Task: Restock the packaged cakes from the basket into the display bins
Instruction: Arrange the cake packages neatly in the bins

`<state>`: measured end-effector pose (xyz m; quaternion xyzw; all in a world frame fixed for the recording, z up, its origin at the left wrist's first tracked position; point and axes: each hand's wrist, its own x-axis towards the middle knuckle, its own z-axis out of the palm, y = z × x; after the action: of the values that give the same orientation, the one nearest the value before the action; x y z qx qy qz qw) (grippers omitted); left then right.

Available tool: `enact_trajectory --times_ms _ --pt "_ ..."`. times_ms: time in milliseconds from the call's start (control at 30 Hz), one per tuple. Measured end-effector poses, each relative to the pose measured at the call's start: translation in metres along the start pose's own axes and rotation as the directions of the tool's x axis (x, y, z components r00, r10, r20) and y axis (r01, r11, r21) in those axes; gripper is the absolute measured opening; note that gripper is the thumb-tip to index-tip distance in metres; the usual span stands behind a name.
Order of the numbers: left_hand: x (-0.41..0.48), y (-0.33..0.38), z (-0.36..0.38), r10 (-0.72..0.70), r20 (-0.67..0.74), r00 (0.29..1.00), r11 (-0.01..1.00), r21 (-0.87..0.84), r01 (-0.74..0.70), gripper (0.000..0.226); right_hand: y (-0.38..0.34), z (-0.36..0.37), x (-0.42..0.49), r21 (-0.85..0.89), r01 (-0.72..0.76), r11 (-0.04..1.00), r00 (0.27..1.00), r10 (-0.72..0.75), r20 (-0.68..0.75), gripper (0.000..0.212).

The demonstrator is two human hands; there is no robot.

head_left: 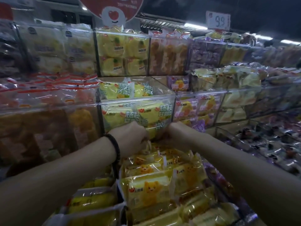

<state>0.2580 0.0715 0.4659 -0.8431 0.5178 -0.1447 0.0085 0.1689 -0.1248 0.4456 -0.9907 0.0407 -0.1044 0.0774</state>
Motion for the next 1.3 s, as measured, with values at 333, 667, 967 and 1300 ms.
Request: enact_trajectory --times_ms 333,667,967,1300 --pt "-0.004 0.0 0.011 0.017 -0.074 0.997 1.0 0.006 -0.016 0.018 -0.024 -0.005 0.003 -0.218 -0.074 0.973 0.992 0.094 0.081 0.028" --pt "-0.006 -0.005 0.011 0.018 -0.074 0.997 0.999 0.033 -0.015 0.02 -0.02 0.001 0.012 -0.387 -0.189 0.903 0.982 0.173 -0.076 0.018" --pt "-0.009 0.0 0.008 0.001 -0.039 0.999 1.0 -0.007 -0.002 0.024 -0.012 0.011 0.016 -0.171 -0.158 0.972 0.985 0.142 -0.102 0.018" --pt "-0.021 -0.001 0.005 0.05 0.07 0.996 0.974 -0.225 -0.033 0.018 -0.012 -0.015 -0.022 -0.031 0.027 0.999 0.988 -0.022 0.151 0.035"
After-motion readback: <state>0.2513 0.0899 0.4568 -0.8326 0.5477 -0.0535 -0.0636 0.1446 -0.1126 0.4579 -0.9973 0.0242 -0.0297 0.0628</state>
